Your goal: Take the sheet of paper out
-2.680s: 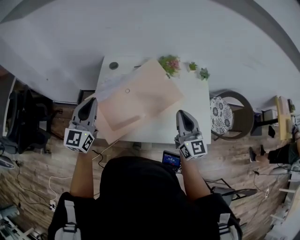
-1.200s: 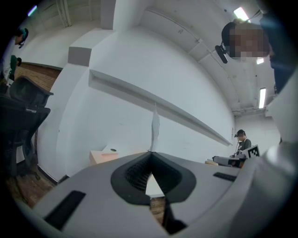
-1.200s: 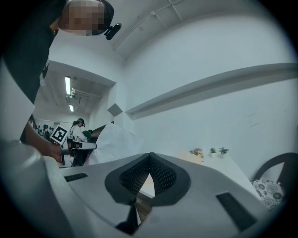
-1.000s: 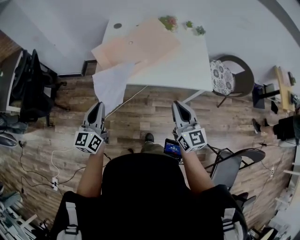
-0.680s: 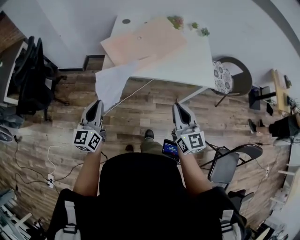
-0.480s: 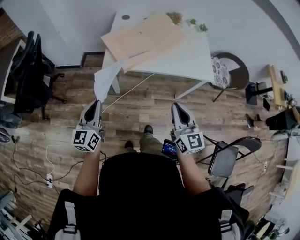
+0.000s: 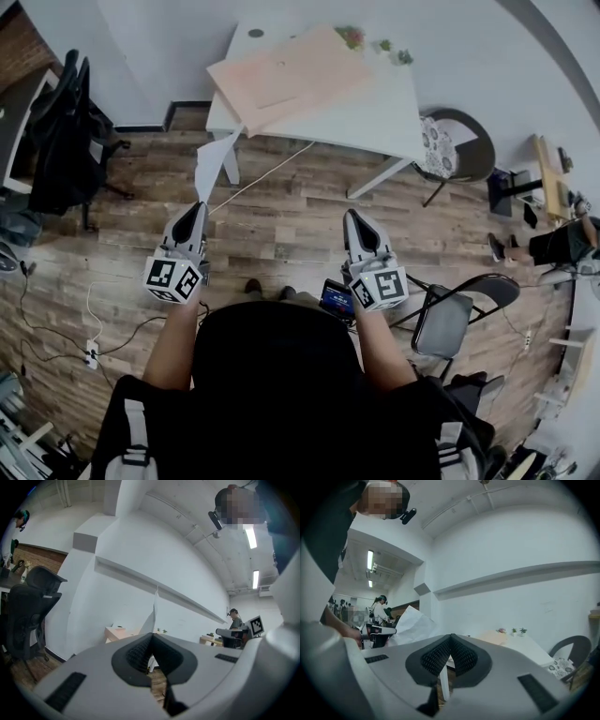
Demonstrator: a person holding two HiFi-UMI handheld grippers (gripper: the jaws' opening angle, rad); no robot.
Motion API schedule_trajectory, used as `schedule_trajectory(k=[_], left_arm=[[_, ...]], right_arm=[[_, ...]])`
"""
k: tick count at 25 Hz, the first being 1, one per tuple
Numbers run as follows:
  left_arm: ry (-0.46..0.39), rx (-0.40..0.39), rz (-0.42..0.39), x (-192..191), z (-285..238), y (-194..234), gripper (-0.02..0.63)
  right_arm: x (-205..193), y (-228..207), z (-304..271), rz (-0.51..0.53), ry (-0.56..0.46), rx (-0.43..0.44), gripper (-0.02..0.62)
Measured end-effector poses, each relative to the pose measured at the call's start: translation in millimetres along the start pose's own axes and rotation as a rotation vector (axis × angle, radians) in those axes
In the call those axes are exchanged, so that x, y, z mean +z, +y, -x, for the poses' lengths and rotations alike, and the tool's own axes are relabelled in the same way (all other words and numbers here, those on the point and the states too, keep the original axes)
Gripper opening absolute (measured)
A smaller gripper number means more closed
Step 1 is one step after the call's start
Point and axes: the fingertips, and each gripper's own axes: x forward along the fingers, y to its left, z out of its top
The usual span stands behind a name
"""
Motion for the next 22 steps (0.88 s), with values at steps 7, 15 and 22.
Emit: schedule_trajectory(k=[7,15,22], left_arm=[[-0.032,0.005,0.076,2.0,-10.0,-40.1,0.005],[-0.005,0.013,0.106,-19.2,-11.1,-81.9,0.005],[0.004,0.005,0.104,-20.0,-12.3,-103.3,0.005]], right_arm=[[2.6,-27.9,26.6,0.012,-0.005,0.017,0.009],[-22.6,-59.6,67.5,-0.037,0.027,0.003,0.009],[-22.7,-72.4,76.6,-0.037,0.021,0.018,0.009]])
